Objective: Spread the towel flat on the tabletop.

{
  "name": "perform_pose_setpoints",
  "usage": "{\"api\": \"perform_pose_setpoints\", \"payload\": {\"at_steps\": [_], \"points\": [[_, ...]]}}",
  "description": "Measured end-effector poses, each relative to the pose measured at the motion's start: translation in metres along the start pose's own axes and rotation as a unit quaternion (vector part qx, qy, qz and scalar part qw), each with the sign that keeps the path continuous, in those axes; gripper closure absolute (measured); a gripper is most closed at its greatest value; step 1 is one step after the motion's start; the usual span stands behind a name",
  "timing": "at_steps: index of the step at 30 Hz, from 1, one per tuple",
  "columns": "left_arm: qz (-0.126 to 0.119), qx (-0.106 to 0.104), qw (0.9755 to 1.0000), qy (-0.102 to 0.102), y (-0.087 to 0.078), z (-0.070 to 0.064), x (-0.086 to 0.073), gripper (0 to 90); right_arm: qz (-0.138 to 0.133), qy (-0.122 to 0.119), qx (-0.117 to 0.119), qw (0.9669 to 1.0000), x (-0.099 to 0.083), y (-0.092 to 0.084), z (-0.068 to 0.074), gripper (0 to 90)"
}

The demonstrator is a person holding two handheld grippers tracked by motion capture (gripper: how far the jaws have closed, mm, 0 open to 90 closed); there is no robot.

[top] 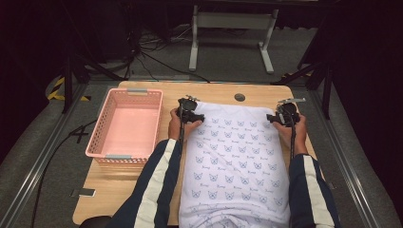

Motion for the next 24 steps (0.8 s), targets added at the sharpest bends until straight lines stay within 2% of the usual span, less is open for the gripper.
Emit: {"api": "perform_pose_setpoints", "payload": {"at_steps": [2, 5, 6, 9, 12, 13, 14, 16, 17, 18, 20, 21, 22, 23, 24], "points": [[-0.005, -0.01, 0.9999, -0.009, 0.001, 0.002, 0.0, 33.0, 0.001, 0.005, 0.0, 1.0, -0.001, 0.002, -0.004, 52.2], [-0.002, -0.003, 1.0, -0.004, 0.003, 0.0, 0.001, 32.3, 0.001, 0.013, -0.003, 0.9999, -0.001, 0.004, -0.007, 51.5], [0.003, -0.001, 1.0, 0.004, 0.003, -0.001, 0.001, 32.4, 0.002, 0.014, -0.003, 0.9999, -0.001, 0.006, -0.008, 51.9], [-0.001, -0.003, 1.0, 0.004, 0.004, -0.002, 0.001, 33.3, 0.01, 0.022, -0.002, 0.9997, -0.006, 0.011, -0.009, 51.0], [0.0, -0.013, 0.9998, 0.015, 0.003, -0.005, 0.002, 45.3, 0.019, 0.017, -0.007, 0.9997, -0.01, 0.015, -0.01, 49.9], [0.003, -0.016, 0.9997, 0.019, 0.002, -0.007, 0.001, 49.2, 0.012, 0.029, -0.003, 0.9995, -0.01, 0.016, -0.011, 49.1], [0.007, -0.019, 0.9995, 0.025, 0.002, -0.008, 0.001, 49.2, 0.012, 0.029, -0.003, 0.9995, -0.01, 0.016, -0.011, 49.1], [0.011, -0.024, 0.9993, 0.026, 0.001, -0.01, 0.001, 55.5, 0.009, 0.03, 0.0, 0.9995, -0.01, 0.017, -0.011, 49.8], [0.014, -0.03, 0.9988, 0.035, 0.001, -0.011, 0.001, 57.9, 0.009, 0.029, 0.0, 0.9995, -0.01, 0.017, -0.011, 49.7], [0.019, -0.04, 0.9982, 0.042, 0.0, -0.014, 0.001, 70.9, 0.014, 0.031, 0.006, 0.9994, -0.009, 0.017, -0.01, 51.9], [0.023, -0.041, 0.9979, 0.045, 0.0, -0.015, 0.001, 78.6, 0.017, 0.029, 0.008, 0.9994, -0.009, 0.017, -0.011, 52.2], [0.027, -0.047, 0.9976, 0.044, 0.0, -0.016, 0.0, 78.6, 0.021, 0.03, 0.011, 0.9993, -0.008, 0.017, -0.01, 53.5], [0.033, -0.052, 0.9972, 0.043, -0.001, -0.017, -0.001, 84.2, 0.024, 0.026, 0.015, 0.9993, -0.007, 0.017, -0.01, 59.3], [0.034, -0.053, 0.9967, 0.051, -0.002, -0.017, -0.001, 85.1, 0.027, 0.022, 0.023, 0.9991, -0.006, 0.017, -0.007, 63.0], [0.035, -0.053, 0.9968, 0.049, -0.002, -0.017, -0.001, 85.5, 0.033, 0.014, 0.03, 0.9989, -0.006, 0.016, -0.006, 68.6]]}}
Point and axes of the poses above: each handheld gripper's, and its own axes: y roughly forward along the jaws, x roughly out of its top, z roughly to its left, the point moved 8 cm from there along y, roughly forward along the jaws, and after that the axes turned 12 degrees about -y, right-handed, at the moved point
